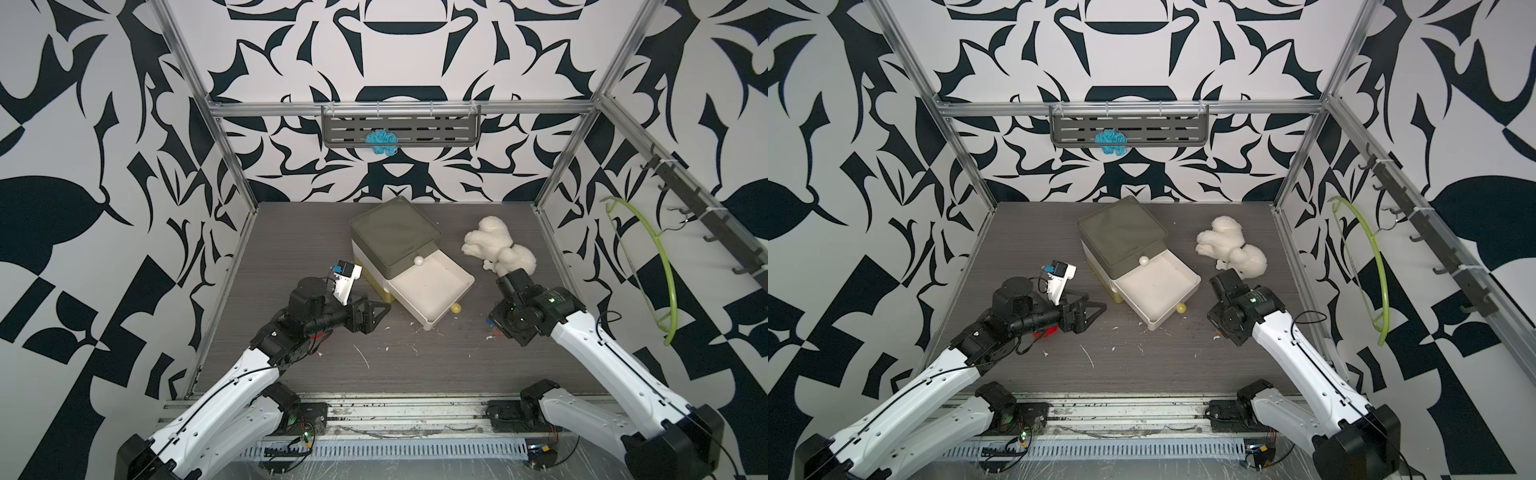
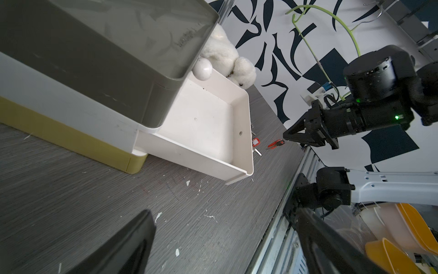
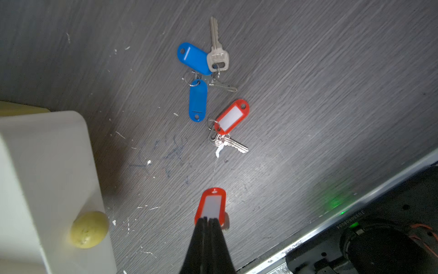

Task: Take the keys out of the drawer
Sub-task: Place the key at the center of the board.

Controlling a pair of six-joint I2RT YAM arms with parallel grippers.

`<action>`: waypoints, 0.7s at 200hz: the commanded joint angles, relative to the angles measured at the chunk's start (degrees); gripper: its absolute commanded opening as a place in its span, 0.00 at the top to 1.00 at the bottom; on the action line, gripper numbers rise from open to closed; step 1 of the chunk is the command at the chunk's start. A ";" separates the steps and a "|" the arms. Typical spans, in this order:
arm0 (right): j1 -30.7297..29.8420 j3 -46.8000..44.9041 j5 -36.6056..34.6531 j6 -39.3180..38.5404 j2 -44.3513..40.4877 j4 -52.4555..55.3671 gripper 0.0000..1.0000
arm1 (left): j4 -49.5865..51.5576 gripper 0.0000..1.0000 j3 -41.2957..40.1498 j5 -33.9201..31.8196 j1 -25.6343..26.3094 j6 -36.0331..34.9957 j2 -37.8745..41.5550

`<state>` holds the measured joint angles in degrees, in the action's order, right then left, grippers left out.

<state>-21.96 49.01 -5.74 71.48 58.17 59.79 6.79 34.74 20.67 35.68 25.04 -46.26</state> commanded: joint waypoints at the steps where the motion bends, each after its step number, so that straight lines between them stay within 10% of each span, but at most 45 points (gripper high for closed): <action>1: 0.82 -1.45 0.02 0.68 -0.91 1.07 1.00 | -1.07 0.01 -1.26 -0.53 0.36 -0.87 0.06; 140: 6.52 -8.58 1.27 -3.54 -2.10 1.78 1.00 | -1.08 0.01 -0.56 -2.81 2.66 0.87 -1.55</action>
<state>-16.38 41.04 -4.03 69.47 56.55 59.77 6.59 34.35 18.61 38.02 25.71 -47.48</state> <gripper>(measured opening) 0.052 0.992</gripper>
